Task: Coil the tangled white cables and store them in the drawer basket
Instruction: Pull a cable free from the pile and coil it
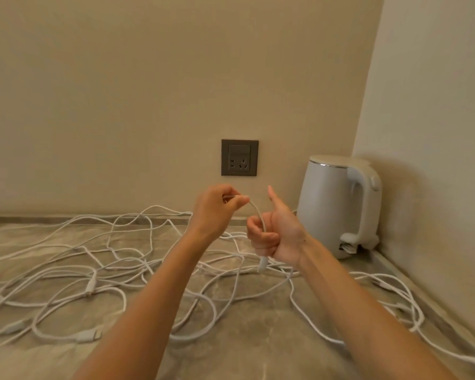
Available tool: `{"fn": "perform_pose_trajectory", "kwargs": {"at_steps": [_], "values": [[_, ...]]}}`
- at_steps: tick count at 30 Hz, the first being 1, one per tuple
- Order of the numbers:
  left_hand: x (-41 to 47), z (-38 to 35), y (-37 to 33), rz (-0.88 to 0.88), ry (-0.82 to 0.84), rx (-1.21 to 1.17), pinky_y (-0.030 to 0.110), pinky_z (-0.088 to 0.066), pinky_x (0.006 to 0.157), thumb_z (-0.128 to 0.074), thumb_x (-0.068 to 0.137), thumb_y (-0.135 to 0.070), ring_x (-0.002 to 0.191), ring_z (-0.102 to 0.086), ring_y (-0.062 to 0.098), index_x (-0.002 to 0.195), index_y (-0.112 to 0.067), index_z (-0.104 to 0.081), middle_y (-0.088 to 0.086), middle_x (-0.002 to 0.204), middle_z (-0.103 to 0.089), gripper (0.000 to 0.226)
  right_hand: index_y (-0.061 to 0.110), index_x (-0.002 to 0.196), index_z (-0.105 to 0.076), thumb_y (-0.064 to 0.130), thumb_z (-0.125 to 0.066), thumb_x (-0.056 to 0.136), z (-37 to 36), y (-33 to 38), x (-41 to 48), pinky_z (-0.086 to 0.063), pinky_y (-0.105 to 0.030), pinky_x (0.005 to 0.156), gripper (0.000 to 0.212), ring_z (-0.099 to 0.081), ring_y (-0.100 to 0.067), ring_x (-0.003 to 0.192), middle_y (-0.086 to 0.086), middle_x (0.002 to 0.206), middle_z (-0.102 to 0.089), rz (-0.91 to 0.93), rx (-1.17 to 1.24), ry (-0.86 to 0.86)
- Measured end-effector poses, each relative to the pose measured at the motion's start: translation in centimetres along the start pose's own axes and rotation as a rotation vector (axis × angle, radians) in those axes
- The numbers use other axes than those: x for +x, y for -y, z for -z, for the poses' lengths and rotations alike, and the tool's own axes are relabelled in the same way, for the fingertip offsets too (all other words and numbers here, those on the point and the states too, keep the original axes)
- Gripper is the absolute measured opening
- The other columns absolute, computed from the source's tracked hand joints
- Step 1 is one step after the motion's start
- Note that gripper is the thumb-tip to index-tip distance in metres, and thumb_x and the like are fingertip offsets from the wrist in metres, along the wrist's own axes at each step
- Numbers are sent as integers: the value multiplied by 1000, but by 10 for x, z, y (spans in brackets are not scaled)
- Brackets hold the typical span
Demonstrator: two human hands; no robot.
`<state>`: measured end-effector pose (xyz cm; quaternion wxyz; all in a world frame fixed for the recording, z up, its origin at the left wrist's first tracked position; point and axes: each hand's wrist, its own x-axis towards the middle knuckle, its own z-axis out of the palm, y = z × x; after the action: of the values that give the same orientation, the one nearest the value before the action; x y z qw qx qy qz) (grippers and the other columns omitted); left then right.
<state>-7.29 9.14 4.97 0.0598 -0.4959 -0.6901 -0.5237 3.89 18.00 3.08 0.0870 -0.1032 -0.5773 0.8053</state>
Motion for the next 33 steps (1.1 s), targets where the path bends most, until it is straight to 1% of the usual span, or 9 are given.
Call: {"fn": "perform_pose_trajectory", "kwargs": {"at_steps": [5,9,12,16,22,25,28,30,33], "values": [[11,-9,20,49,3,-17,8,-33,53,-66,83,-19,56,-46,-1,78,-13,-66,-8,60,-53,8,11,46,-50,78,-6,82,-6,-3,14,-16,-17,35,88,-11,-7,31,7,28,-27,-45,214,210],[1,-23,34,78,306,-91,15,-40,49,-50,87,4,42,-48,-1,64,-18,-60,-7,50,-53,33,10,44,-48,76,-6,84,-5,5,15,-19,-17,34,87,-9,-9,37,5,30,-30,46,402,232],[-7,-31,34,102,527,-92,22,-46,53,-41,88,2,44,-52,11,61,-14,-56,3,51,-56,36,9,45,-46,77,-14,83,1,11,16,-22,-19,37,84,-16,-9,38,2,36,-30,120,498,167],[-6,-30,34,121,635,-3,16,-40,48,-36,97,-7,36,-44,3,62,-15,-53,-8,37,-47,40,8,50,-46,61,-33,84,12,13,12,-26,-21,42,64,-27,-12,40,0,45,-28,214,531,35],[-7,-26,18,85,809,190,7,-38,55,-37,99,-19,44,-50,-2,64,-19,-54,-6,52,-54,39,8,66,-46,37,-44,72,8,15,12,-27,-27,58,29,-31,-15,50,-4,57,-32,400,557,-150],[-7,-21,12,115,869,234,12,-40,64,-39,99,-23,52,-53,2,62,-17,-55,-9,45,-55,41,8,70,-45,34,-42,75,9,17,10,-28,-29,62,27,-29,-16,56,-5,58,-34,437,384,-219],[-5,-12,3,70,878,286,16,-40,59,-42,98,-23,52,-51,5,67,-15,-57,-6,54,-54,35,8,68,-46,36,-28,94,4,19,10,-28,-28,61,42,-29,-15,58,-5,56,-35,398,-22,-325],[-3,-7,-1,22,796,317,16,-39,55,-46,96,-25,53,-48,5,73,-16,-61,-4,60,-52,29,10,67,-45,44,-19,99,0,21,12,-29,-25,58,54,-31,-13,55,-3,56,-36,376,-250,-408],[3,2,-4,-51,632,330,13,-31,46,-55,91,-28,45,-41,1,76,-15,-68,-8,56,-50,23,11,67,-47,55,-10,96,-2,22,14,-31,-25,63,65,-36,-11,56,-2,58,-39,351,-484,-535]]}}
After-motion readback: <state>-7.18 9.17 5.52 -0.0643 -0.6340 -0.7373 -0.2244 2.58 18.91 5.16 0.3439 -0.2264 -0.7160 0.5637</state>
